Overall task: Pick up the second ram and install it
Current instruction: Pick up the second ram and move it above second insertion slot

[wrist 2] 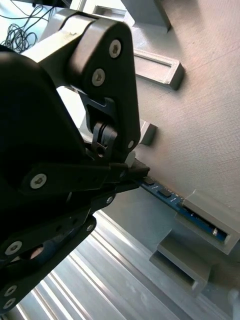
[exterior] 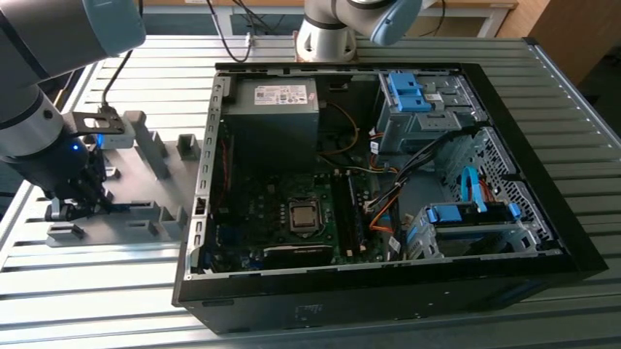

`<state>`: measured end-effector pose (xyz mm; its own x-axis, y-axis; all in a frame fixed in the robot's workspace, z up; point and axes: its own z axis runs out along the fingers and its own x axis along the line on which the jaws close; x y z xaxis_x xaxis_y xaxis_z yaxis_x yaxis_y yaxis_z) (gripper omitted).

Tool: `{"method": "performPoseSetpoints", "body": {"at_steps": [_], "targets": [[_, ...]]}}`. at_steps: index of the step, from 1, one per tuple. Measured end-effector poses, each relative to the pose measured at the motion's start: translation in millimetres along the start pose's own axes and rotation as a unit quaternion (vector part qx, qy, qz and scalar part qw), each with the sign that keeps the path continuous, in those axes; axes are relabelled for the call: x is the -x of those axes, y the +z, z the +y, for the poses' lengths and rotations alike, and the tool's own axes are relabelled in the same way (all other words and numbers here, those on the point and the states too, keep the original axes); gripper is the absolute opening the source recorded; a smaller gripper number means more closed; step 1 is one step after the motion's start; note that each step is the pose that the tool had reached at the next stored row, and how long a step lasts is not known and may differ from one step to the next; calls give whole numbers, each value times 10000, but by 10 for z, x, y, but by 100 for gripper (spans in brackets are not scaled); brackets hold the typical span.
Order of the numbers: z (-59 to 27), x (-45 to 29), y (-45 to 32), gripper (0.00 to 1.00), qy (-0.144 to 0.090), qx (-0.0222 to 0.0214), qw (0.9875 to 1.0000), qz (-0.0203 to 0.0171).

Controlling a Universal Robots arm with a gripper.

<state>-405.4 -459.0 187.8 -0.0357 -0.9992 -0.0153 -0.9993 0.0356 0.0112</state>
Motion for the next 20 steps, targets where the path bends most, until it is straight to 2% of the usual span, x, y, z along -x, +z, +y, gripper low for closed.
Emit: {"method": "performPoseSetpoints", "body": {"at_steps": [1,13,20], "targets": [[0,0,0,14,0,0,10000,0],[0,0,1,14,0,-1,10000,-1],[0,1,-39,14,0,-1,10000,-1]]}}
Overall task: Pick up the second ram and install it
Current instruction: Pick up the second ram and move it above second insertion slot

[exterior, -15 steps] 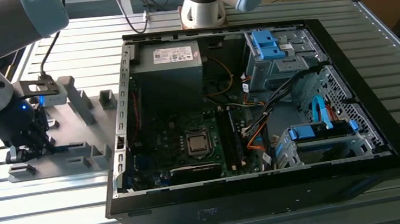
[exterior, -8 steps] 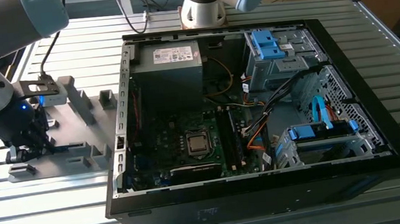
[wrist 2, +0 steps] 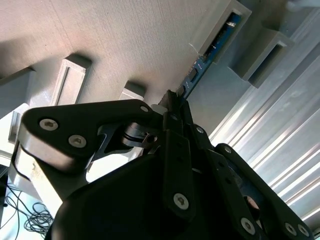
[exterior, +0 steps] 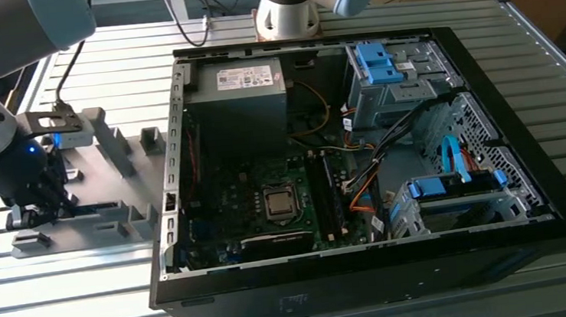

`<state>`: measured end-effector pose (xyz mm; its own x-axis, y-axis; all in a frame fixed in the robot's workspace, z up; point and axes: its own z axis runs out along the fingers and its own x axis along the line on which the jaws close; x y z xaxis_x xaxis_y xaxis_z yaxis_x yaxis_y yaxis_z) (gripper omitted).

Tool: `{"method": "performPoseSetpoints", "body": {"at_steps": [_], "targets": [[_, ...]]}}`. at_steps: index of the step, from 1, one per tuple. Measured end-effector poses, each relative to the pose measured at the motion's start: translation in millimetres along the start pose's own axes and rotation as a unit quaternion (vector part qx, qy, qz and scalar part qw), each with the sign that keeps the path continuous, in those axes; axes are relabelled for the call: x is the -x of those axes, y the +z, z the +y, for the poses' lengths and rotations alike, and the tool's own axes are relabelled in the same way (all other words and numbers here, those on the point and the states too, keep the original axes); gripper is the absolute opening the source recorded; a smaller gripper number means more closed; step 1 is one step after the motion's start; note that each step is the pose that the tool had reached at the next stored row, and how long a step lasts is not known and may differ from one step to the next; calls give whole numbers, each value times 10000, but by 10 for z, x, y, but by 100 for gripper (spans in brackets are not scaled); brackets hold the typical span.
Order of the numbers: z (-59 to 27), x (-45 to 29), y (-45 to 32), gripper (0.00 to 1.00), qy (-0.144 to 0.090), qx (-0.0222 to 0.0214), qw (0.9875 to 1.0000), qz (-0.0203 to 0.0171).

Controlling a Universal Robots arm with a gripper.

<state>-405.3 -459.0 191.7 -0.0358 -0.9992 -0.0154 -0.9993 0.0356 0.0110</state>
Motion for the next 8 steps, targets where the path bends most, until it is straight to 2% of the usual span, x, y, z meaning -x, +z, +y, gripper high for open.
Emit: {"method": "performPoseSetpoints", "body": {"at_steps": [8], "targets": [[0,0,-15,14,0,1,10000,1]]}}
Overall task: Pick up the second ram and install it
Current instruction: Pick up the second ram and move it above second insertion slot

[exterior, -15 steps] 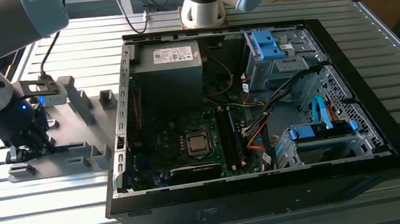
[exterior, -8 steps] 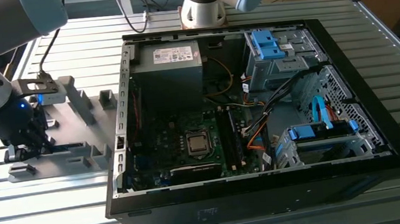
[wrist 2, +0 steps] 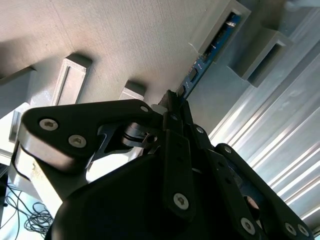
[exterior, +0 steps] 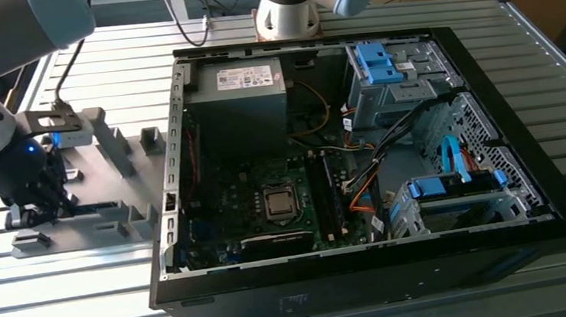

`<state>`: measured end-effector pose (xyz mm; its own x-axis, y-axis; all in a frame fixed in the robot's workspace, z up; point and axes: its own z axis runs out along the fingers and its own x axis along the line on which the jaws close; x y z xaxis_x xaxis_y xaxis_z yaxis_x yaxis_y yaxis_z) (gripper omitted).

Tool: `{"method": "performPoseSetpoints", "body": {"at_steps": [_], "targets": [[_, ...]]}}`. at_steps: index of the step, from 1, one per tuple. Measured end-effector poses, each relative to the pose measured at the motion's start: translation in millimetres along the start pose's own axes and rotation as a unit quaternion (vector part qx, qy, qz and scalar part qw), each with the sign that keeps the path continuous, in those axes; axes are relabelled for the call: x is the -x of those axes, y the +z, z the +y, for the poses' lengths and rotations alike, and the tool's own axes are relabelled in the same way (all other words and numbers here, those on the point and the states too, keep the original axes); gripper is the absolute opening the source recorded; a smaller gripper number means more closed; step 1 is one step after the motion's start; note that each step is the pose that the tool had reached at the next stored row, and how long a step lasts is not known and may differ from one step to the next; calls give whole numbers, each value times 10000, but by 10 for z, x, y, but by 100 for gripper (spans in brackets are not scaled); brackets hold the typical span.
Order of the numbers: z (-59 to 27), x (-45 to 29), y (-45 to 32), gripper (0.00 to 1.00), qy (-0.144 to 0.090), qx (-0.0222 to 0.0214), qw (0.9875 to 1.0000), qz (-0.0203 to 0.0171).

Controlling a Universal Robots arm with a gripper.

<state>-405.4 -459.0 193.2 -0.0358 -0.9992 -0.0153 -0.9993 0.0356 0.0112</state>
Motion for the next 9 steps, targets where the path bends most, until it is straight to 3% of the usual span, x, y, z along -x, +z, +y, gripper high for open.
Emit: {"method": "performPoseSetpoints", "body": {"at_steps": [9], "targets": [[1,1,-45,14,0,1,10000,0]]}}
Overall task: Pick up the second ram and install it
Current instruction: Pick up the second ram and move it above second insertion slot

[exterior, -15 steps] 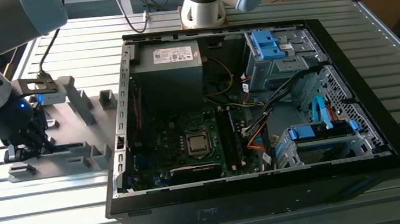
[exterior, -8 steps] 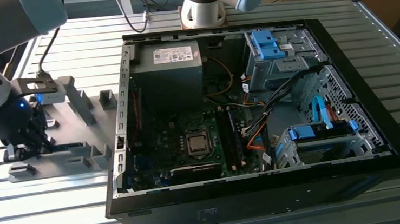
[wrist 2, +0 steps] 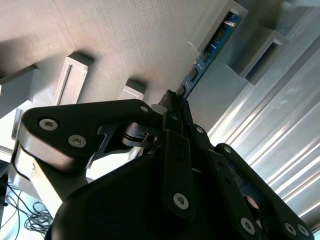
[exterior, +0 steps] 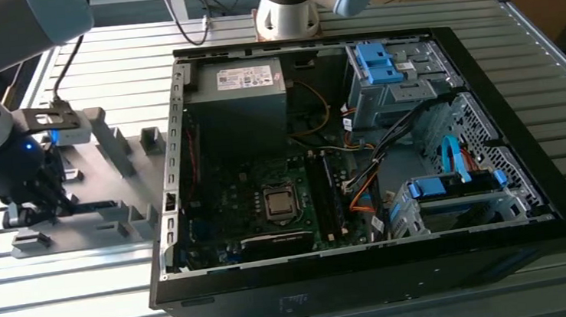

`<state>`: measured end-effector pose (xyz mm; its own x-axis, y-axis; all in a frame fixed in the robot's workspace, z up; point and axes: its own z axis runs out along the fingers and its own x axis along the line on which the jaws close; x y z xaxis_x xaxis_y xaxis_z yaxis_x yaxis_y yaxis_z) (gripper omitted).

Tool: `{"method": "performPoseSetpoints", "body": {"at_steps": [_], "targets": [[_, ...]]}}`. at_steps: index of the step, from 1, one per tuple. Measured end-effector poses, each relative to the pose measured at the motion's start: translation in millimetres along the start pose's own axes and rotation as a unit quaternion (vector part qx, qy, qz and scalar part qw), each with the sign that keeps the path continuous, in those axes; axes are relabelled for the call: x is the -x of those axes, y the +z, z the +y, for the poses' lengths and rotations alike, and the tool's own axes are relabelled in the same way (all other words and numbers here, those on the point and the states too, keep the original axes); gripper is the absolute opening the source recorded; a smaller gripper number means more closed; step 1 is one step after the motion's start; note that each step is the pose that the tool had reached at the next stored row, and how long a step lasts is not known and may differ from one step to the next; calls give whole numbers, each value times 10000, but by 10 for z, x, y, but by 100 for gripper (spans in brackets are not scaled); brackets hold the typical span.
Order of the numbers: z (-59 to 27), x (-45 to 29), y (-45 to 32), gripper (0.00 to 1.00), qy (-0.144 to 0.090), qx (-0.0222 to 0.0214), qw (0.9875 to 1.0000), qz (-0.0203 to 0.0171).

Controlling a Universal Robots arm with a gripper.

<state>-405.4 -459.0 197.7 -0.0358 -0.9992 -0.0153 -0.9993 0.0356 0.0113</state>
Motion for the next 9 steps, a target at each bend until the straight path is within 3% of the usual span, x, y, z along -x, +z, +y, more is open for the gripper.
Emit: {"method": "performPoseSetpoints", "body": {"at_steps": [9], "targets": [[0,1,-78,14,0,-1,10000,-1]]}}
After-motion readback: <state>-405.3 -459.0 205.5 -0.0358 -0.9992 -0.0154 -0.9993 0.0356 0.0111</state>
